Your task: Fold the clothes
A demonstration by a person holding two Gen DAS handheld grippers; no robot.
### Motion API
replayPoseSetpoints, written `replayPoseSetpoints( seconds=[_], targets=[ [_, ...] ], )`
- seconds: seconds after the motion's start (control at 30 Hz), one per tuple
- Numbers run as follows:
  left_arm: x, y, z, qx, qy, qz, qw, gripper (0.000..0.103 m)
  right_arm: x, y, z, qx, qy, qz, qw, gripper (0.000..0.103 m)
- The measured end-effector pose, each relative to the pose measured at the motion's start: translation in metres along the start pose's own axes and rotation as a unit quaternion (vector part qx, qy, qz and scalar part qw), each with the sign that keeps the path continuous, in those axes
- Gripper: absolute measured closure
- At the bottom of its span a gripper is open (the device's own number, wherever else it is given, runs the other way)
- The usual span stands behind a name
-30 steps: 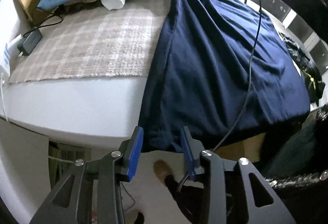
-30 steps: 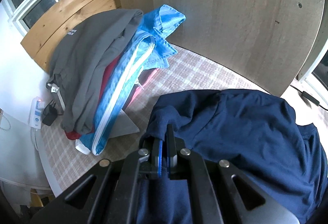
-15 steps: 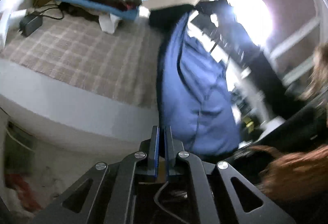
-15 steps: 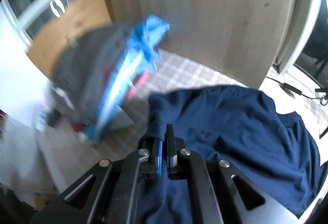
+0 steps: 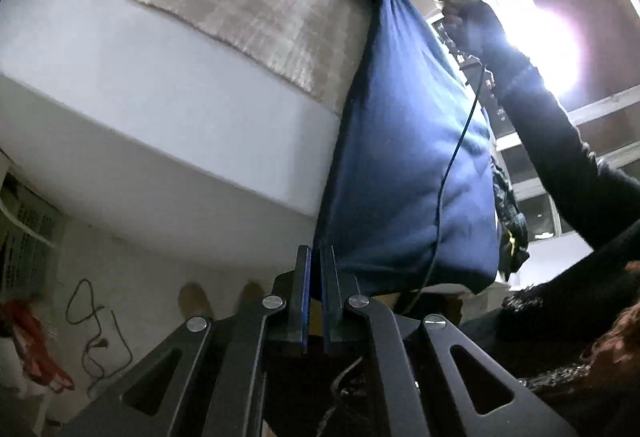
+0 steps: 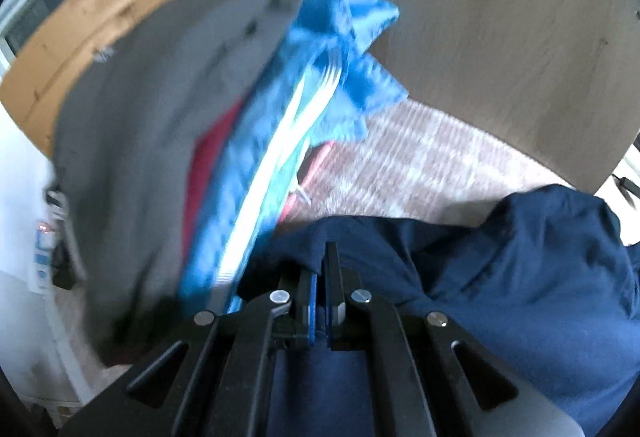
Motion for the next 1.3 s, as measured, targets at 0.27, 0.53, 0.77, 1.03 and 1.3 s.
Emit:
replayPoseSetpoints(
  seconds=[0.27, 0.53, 0.77, 1.03, 1.3],
  targets=[
    [-0.008, -0.010, -0.004, -0.049, 0.019, 0.024, 0.9983, 0.097, 0.005, 0.020, -0.019, -0.041, 0.011, -0.013, 0.999, 0.089],
    [-0.005, -0.066, 0.010, -0.042, 0.052, 0.086, 0.9941, 0.097, 0.031, -0.126, -0.066, 0.036, 0.049, 0.076, 0.995, 0.073],
    [0.086, -0.070, 0.035, 0.003, 0.157, 0.076, 0.9847, 0.093, 0.196, -0.298, -0.180, 0.115, 0.175, 0.002, 0.978, 0.067],
    [0.250, 0.049, -0.002, -0.048, 0.273, 0.016, 0.9608, 0.093, 0.364, -0.385, -0.316, 0.120, 0.275, -0.050, 0.953, 0.067],
    [0.405, 0.210, -0.067, -0.120, 0.347, -0.030, 0.9296, 0.080, 0.449, -0.356, -0.312, 0.104, 0.245, -0.011, 0.964, 0.066]
  ],
)
Point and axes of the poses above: each gripper's, at about its wrist camera, not at the fingertips, and y roughly the way its jaws point, x to its right, z to its top, the point moved 10 cm from there along y, roughly the way its jaws point, and after that the axes turned 3 degrees about -x, right-handed, at the moved point
